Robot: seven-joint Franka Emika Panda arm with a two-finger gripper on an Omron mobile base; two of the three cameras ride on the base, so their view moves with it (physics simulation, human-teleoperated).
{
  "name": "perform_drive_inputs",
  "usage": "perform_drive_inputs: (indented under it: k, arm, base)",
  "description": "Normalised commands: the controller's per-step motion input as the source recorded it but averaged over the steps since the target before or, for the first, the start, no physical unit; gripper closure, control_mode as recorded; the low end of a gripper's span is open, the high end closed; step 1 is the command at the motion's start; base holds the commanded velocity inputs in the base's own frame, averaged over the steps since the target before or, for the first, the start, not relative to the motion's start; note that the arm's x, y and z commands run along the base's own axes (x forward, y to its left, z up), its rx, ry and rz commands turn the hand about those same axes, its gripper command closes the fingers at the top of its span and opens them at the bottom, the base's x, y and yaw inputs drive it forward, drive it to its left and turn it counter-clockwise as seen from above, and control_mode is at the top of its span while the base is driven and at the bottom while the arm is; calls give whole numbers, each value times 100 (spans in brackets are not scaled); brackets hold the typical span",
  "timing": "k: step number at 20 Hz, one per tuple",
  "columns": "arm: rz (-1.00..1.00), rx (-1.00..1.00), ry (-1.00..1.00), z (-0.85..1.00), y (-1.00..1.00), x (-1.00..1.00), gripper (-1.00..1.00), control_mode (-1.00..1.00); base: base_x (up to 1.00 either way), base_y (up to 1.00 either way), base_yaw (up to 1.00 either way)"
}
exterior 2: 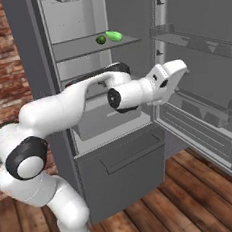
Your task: Gather the corn and avocado from the fridge and place them on a tray on the dining counter. Then gather the steak and chicken drumstick from the fridge and place them on the other tray.
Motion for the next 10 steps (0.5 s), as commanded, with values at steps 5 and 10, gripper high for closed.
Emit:
perform_drive_inputs:
  k: [5,10]
  arm:
    - [4,4,3,10,71,-77,-100,-100]
    - [7,5,6,10,82,-45,-100,-100]
  base:
    - [0,0,0]
    - [0,0,0]
